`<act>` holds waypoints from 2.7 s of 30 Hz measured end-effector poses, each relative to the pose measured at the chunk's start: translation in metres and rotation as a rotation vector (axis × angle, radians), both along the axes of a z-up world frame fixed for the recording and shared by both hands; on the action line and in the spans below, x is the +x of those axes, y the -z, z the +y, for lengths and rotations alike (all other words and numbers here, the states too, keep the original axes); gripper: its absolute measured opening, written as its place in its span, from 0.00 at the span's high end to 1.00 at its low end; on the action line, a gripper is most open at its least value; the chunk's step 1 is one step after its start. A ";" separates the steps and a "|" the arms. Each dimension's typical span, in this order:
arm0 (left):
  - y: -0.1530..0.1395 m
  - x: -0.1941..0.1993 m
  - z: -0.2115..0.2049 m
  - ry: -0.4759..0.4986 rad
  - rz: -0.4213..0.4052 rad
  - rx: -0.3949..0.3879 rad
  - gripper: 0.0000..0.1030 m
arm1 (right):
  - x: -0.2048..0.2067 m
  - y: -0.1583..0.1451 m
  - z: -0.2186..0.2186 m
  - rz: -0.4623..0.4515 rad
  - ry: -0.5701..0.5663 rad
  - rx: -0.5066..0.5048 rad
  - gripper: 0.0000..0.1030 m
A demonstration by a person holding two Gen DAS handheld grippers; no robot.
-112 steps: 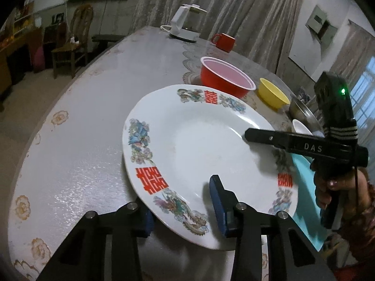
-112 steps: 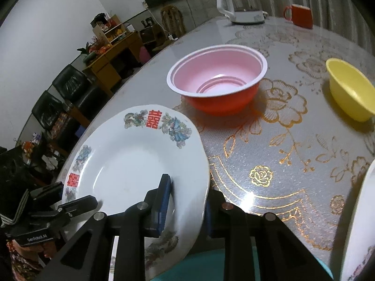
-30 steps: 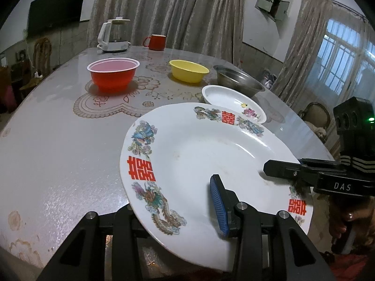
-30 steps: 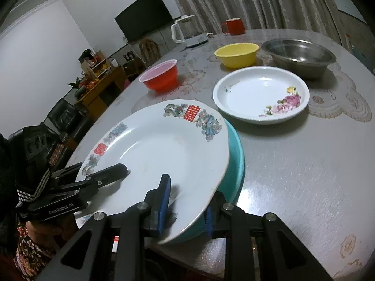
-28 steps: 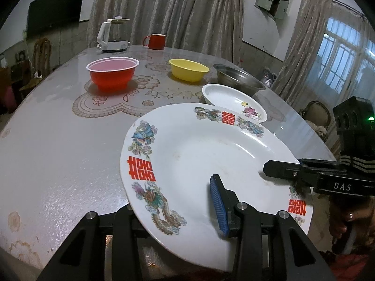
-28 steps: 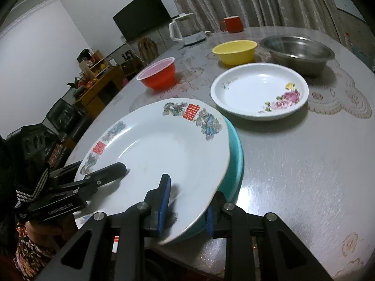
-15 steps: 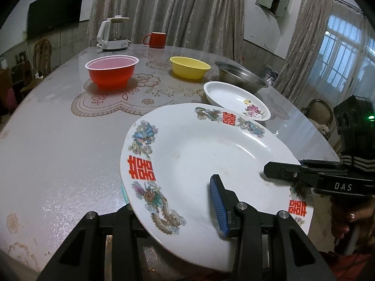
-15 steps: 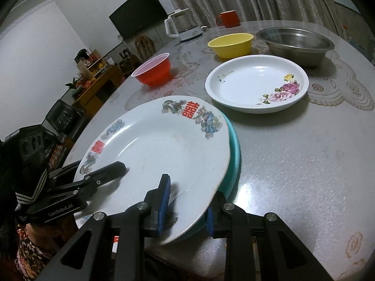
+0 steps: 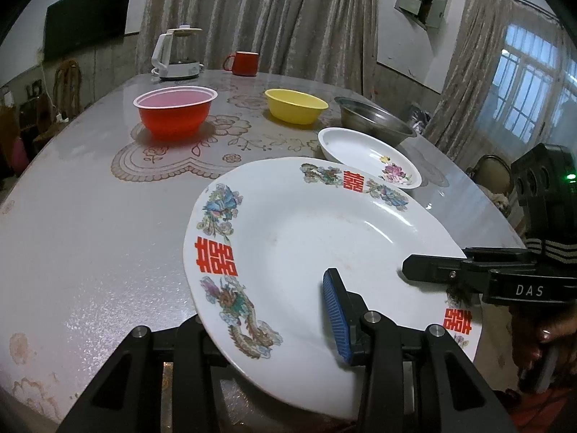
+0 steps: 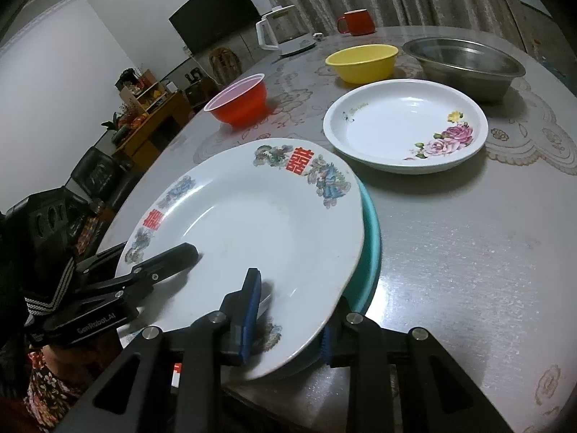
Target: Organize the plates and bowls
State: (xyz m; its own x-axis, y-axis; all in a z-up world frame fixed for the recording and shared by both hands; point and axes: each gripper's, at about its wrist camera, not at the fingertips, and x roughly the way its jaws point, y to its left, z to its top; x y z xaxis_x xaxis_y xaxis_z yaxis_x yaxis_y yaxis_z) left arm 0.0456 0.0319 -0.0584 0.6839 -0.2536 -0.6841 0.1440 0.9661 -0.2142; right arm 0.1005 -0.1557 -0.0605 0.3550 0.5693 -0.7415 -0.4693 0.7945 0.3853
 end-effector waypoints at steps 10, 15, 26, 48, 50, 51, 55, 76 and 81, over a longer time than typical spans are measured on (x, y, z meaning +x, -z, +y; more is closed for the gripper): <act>0.004 0.001 -0.002 -0.012 -0.004 -0.024 0.59 | 0.000 0.000 -0.003 -0.008 0.016 -0.011 0.72; 0.004 0.002 -0.001 -0.014 0.003 -0.027 0.59 | -0.002 -0.001 -0.005 0.008 0.024 -0.009 0.72; 0.002 0.002 0.000 -0.028 0.046 -0.005 0.59 | -0.003 -0.008 -0.015 -0.001 0.025 -0.040 0.74; 0.001 -0.005 0.008 -0.058 0.096 0.018 0.67 | -0.006 -0.011 -0.022 -0.014 0.033 -0.040 0.77; 0.001 -0.005 0.008 -0.053 0.095 0.021 0.66 | -0.007 -0.012 -0.022 -0.014 0.036 -0.040 0.77; 0.001 -0.005 0.008 -0.047 0.096 0.021 0.66 | -0.008 -0.012 -0.023 -0.014 0.037 -0.040 0.76; -0.001 -0.008 0.007 -0.039 0.089 0.039 0.64 | -0.012 -0.016 -0.027 -0.022 0.044 -0.029 0.75; -0.036 -0.008 0.026 -0.108 0.047 0.053 0.62 | -0.015 -0.035 -0.041 -0.075 0.083 0.011 0.75; -0.048 0.002 0.025 -0.125 0.031 0.080 0.38 | -0.008 -0.036 -0.052 -0.070 0.128 0.010 0.75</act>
